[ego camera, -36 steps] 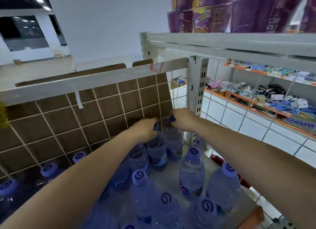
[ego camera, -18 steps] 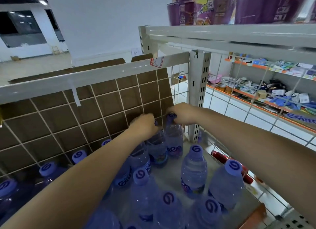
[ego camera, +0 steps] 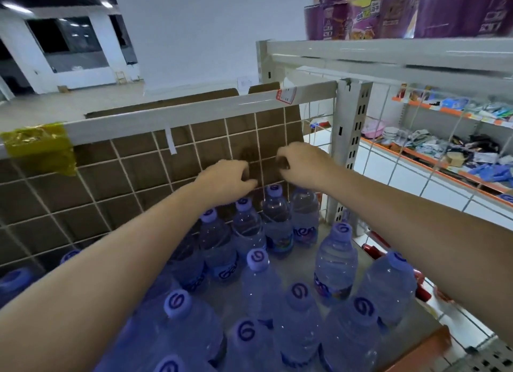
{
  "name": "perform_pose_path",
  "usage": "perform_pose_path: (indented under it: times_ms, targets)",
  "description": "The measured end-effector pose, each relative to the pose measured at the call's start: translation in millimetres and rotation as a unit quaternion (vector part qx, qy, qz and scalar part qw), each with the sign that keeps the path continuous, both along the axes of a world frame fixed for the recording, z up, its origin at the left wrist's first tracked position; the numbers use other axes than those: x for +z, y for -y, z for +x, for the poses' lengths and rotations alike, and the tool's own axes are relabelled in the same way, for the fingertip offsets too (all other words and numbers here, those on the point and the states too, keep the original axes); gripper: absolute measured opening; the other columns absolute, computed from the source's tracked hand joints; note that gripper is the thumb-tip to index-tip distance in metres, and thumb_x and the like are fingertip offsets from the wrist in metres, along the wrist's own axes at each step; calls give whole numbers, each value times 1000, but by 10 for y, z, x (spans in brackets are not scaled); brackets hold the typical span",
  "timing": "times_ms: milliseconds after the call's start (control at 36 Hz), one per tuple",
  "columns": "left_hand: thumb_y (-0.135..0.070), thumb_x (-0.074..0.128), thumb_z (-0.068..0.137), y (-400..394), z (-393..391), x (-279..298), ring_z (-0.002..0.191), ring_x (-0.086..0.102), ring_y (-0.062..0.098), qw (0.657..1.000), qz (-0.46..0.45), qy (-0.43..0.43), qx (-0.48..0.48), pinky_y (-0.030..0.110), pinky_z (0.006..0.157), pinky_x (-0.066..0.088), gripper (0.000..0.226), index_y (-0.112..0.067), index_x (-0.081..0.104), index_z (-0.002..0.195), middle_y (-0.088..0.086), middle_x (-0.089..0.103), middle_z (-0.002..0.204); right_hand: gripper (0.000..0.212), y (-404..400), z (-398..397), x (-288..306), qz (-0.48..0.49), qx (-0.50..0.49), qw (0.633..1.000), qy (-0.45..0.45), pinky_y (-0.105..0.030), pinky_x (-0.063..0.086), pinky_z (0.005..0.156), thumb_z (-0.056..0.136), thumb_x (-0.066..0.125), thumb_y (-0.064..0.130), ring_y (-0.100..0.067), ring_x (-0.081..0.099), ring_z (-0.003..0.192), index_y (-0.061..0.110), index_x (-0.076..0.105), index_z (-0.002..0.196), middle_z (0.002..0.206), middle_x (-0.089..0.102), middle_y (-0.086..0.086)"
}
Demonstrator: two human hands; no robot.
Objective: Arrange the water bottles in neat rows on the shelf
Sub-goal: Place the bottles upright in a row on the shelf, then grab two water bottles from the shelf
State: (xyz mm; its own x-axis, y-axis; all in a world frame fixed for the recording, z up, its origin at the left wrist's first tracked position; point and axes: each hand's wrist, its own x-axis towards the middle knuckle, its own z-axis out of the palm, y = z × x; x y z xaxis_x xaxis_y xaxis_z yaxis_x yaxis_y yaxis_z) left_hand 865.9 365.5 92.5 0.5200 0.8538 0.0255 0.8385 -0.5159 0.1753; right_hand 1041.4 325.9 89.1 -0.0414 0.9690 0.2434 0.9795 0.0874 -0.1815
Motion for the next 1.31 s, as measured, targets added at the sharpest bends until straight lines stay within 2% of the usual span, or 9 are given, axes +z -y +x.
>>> perform_pose_path:
  times_ms: [194,417,583,667,833,917,1000,1194,1306]
  targets:
    - [-49,54,89,251,-827,190,88,59,19,999,11,-10,45,38,79,51,22,-27,60,90,-2,62,98,7,37,-770,146,-83,133,987,-37,-35,52,81,91,61,23,-18,61,92,30,62,94,95,61,6]
    - [-48,55,89,509,-1907,218,86,58,20,995,-19,-35,89,35,77,49,27,-21,59,86,2,63,94,15,228,-1660,151,-132,187,973,-41,-33,51,86,89,65,34,-14,60,94,29,67,103,99,62,8]
    - [-48,56,89,731,-2512,105,81,53,16,995,-58,-42,73,30,69,39,28,-23,53,78,-1,59,89,21,414,-2140,53,-144,165,976,-21,-30,48,81,88,65,36,-15,56,93,26,67,106,99,58,6]
    - [-56,55,87,892,-2649,52,85,54,15,994,-88,-49,42,28,66,41,36,-21,57,91,-4,58,92,28,510,-2329,-21,-148,118,982,21,-31,48,76,88,64,43,-18,56,91,25,63,109,103,60,2]
    - [-64,62,78,1201,-2736,-110,80,59,21,978,-182,-89,-49,31,63,41,51,-15,63,94,3,64,88,57,624,-2535,-262,-214,46,974,59,-38,47,91,88,62,51,-29,54,113,16,51,132,129,57,-10]
    - [-51,67,80,1301,-2775,-220,88,59,25,975,-172,-108,-85,37,70,45,47,-13,59,106,7,63,96,53,667,-2604,-340,-204,21,978,41,-35,43,79,90,63,45,-30,54,109,14,50,131,121,57,-12]
    - [-34,63,87,1358,-2798,-312,80,53,23,983,-136,-70,-106,32,58,38,24,-15,51,98,1,54,84,42,695,-2660,-391,-187,1,982,10,-32,37,64,88,66,40,-26,53,95,16,54,121,105,55,-7]
    - [-28,55,88,1344,-2906,-230,80,51,25,992,-86,35,-84,32,59,35,12,-18,48,89,-2,48,77,27,713,-2706,-266,-105,-27,994,-18,-31,37,66,82,68,39,-26,57,90,29,45,73,92,59,-4]
    - [-36,54,86,1331,-3023,107,81,54,25,994,-9,98,-46,35,67,40,16,-23,45,81,-4,53,78,16,750,-2851,55,0,-44,997,-62,-34,42,68,80,65,40,-28,56,83,27,58,86,89,62,-5]
